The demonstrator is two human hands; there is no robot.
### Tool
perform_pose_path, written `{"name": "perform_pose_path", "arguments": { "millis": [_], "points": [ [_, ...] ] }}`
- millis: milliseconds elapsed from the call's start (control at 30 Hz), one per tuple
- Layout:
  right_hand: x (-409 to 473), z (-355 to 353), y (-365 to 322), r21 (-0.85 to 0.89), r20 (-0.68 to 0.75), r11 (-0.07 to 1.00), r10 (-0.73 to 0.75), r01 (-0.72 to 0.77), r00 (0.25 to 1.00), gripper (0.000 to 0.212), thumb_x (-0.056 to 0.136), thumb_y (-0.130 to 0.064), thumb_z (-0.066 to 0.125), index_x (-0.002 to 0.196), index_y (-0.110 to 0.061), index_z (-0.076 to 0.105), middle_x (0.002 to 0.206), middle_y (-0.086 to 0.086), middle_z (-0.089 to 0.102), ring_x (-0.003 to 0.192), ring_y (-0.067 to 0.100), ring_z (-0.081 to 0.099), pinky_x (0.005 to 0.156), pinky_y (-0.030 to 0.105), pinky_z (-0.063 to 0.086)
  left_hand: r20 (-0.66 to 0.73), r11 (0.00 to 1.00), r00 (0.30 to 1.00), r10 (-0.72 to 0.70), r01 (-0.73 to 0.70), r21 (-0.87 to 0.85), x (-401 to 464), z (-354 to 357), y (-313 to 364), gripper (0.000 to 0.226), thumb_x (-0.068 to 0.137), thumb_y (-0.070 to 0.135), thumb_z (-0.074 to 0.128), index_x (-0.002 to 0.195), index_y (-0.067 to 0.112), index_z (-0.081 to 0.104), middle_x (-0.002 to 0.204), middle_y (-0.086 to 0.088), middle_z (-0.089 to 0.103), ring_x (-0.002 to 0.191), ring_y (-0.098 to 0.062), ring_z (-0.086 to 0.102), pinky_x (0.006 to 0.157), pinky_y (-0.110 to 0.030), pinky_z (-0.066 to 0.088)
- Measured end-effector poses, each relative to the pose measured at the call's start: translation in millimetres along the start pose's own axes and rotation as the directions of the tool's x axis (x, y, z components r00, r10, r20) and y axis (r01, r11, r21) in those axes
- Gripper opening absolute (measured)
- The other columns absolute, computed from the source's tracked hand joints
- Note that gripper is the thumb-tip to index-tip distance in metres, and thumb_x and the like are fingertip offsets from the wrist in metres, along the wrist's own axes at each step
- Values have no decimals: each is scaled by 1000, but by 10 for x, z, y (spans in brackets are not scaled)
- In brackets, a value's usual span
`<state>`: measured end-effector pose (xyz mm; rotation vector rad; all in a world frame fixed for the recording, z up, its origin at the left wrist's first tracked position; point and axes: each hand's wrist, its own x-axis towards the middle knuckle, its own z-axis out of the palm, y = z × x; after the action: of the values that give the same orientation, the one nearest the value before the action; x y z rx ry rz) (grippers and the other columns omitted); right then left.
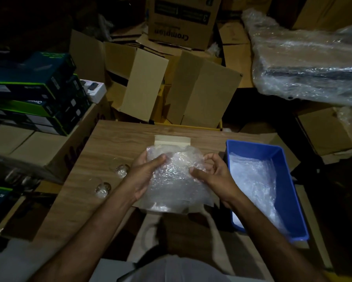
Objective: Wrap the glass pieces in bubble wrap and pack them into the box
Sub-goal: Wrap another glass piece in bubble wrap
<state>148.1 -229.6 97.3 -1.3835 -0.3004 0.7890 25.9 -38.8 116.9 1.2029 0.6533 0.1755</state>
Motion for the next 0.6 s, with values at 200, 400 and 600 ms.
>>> {"name": "perform_pose_path", "arguments": {
  "millis": [200, 400, 600],
  "points": [
    [100, -72, 31, -224, -9, 942, -258, 249, 966, 25, 90, 2, 72, 104, -4, 52, 90, -16, 66, 88, -1, 64, 79, 14, 51, 181, 971, 974, 136, -167, 170, -99, -115, -189, 101, 87, 18, 77, 155, 52, 12, 140, 35, 48, 124, 5, 57, 83, -25, 60],
    [51, -171, 16, -385, 210, 906, -101, 177, 973, 65, 72, -2, 90, 130, -22, 67, 133, -3, 65, 119, 10, 65, 97, 27, 56, 168, 947, 973, 156, -195, 254, -67, -146, -37, 55, 72, 13, 86, 123, 28, 70, 131, 7, 66, 111, -10, 69, 84, -26, 61],
    [110, -93, -112, -691, 195, 665, -206, 284, 959, 11, 85, -29, 82, 96, -27, 79, 95, -12, 63, 96, 5, 58, 79, 24, 52, 151, 535, 946, 286, -289, 794, 27, -169, 38, 22, 84, 33, 81, 102, 22, 76, 121, 6, 46, 117, -10, 48, 93, -24, 49]
  ]
}}
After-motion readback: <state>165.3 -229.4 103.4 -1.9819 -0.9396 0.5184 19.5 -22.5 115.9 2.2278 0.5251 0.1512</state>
